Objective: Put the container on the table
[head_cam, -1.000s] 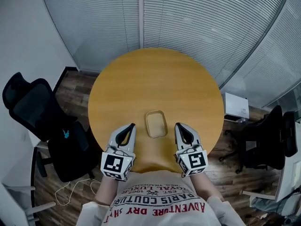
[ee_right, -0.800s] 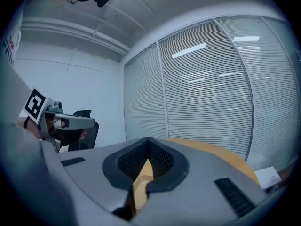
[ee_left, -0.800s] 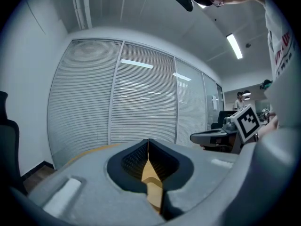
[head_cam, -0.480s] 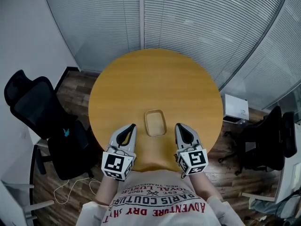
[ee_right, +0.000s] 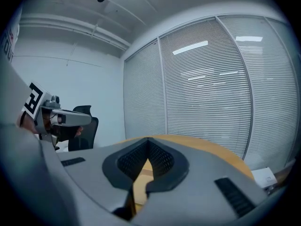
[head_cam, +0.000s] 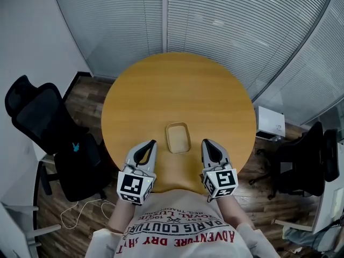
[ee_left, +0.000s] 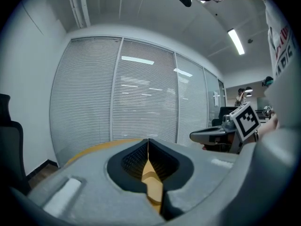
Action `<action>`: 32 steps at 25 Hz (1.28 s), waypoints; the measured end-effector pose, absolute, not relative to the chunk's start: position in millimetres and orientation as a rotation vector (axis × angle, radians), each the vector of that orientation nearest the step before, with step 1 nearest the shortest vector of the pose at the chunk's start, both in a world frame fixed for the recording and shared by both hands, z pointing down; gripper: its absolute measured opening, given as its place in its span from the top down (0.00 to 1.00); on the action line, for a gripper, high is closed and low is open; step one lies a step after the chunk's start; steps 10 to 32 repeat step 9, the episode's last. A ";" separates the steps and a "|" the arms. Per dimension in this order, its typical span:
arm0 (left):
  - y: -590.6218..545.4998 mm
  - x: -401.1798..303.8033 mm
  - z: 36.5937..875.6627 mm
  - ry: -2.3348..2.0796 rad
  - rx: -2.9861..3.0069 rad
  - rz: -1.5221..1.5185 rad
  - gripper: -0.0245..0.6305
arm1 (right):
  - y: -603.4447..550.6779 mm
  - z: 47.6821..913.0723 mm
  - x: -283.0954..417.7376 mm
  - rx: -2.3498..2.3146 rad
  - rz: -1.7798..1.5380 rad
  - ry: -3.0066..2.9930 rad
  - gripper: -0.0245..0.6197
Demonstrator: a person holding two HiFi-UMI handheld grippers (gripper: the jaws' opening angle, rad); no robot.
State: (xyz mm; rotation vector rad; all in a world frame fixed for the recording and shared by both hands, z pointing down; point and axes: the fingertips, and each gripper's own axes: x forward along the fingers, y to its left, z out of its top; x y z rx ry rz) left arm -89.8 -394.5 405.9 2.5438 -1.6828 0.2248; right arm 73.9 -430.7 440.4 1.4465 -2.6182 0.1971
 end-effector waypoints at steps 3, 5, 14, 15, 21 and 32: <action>-394.1 -89.2 406.6 -1.675 2.546 0.226 0.94 | -430.0 441.3 73.7 1.443 0.190 -2.612 0.95; -394.9 -90.7 406.8 -1.675 2.546 0.230 0.94 | -430.7 441.5 71.8 1.440 0.181 -2.609 0.95; -398.0 -92.5 407.2 -1.678 2.548 0.225 0.94 | -434.0 439.6 69.3 1.438 0.165 -2.609 0.95; -398.0 -92.5 407.2 -1.678 2.548 0.225 0.94 | -434.0 439.6 69.3 1.438 0.165 -2.609 0.95; -398.0 -92.5 407.2 -1.678 2.548 0.225 0.94 | -434.0 439.6 69.3 1.438 0.165 -2.609 0.95; -398.0 -92.5 407.2 -1.678 2.548 0.225 0.94 | -434.0 439.6 69.3 1.438 0.165 -2.609 0.95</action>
